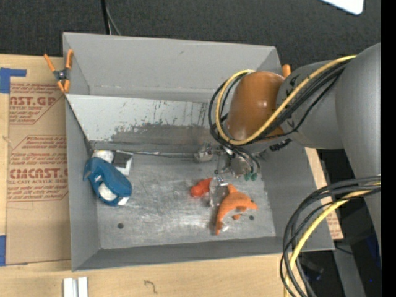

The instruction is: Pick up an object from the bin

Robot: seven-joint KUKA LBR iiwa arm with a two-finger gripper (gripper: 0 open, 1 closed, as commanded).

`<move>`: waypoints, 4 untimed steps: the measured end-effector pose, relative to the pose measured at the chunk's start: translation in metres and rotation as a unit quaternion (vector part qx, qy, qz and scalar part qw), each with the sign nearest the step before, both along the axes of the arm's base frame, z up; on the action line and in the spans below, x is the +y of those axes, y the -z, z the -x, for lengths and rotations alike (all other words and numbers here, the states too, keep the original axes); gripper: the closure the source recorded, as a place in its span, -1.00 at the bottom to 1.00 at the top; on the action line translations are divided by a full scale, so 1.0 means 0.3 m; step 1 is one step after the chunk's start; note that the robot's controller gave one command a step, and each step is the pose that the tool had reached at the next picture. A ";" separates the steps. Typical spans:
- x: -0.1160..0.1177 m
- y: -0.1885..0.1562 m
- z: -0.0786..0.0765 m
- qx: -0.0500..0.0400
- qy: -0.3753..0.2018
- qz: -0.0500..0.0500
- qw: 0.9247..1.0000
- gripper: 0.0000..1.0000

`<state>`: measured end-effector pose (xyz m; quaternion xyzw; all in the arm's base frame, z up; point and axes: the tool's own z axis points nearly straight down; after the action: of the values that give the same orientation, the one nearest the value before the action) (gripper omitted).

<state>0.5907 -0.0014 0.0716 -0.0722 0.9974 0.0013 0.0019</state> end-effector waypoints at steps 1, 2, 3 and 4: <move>0.001 0.001 -0.002 -0.001 -0.011 0.001 1.000 -1.00; 0.003 -0.011 -0.011 -0.004 0.000 0.000 1.000 1.00; 0.003 -0.011 -0.011 -0.004 0.000 0.000 1.000 1.00; 0.003 -0.024 -0.005 0.000 0.000 0.000 1.000 1.00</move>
Offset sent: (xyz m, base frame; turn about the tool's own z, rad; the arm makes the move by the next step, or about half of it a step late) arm 0.0000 0.0000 0.0000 0.0000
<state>0.5922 -0.0004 0.0786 -0.0720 0.9974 0.0008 0.0020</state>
